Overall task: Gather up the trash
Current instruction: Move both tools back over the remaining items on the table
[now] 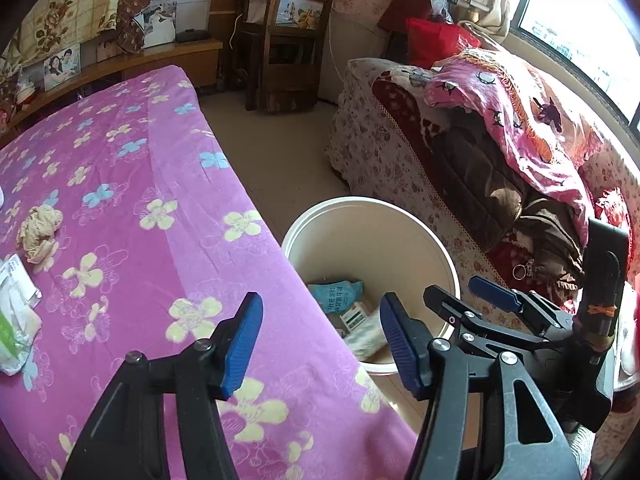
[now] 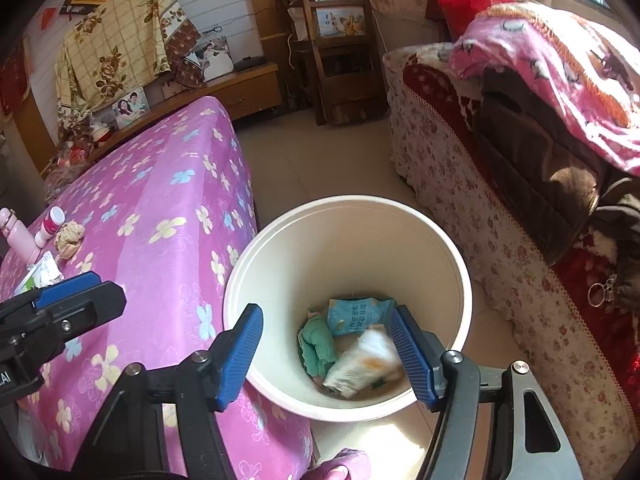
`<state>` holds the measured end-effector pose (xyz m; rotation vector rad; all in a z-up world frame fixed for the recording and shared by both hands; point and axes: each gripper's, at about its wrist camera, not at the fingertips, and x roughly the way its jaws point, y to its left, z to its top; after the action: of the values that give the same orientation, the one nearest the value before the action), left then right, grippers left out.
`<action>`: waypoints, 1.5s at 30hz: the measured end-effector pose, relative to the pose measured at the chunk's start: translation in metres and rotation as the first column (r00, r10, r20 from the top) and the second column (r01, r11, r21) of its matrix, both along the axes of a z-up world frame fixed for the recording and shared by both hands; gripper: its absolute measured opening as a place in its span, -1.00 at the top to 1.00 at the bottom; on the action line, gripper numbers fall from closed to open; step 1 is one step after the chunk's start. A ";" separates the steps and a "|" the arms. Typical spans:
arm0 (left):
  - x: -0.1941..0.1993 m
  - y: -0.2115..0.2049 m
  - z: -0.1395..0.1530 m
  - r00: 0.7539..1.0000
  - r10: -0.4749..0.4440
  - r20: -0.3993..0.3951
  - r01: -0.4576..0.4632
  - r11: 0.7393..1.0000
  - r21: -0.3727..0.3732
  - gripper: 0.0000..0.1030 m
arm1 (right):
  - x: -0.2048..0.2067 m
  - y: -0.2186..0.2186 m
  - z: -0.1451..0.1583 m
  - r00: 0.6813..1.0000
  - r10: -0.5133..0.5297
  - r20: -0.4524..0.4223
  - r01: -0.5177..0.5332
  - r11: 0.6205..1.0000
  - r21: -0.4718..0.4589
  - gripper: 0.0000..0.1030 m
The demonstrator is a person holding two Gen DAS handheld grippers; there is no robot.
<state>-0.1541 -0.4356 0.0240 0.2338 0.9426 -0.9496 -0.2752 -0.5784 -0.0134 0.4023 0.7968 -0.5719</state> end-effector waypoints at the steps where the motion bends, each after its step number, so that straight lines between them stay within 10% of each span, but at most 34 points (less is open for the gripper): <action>1: -0.001 0.003 0.001 1.000 0.000 0.005 0.000 1.000 -0.002 -0.20 | -0.001 0.005 0.003 1.000 0.000 0.004 0.000 1.000 -0.021 -0.35; 45: 0.009 0.230 0.035 0.965 0.234 0.117 -0.226 0.971 -0.072 -0.27 | 0.047 0.185 0.075 0.969 0.232 0.082 -0.216 0.961 -0.170 -0.44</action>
<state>-0.1450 -0.2060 0.0594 0.1293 0.8061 -0.7380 -0.2286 -0.3930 0.0619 0.1880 0.6832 -0.3960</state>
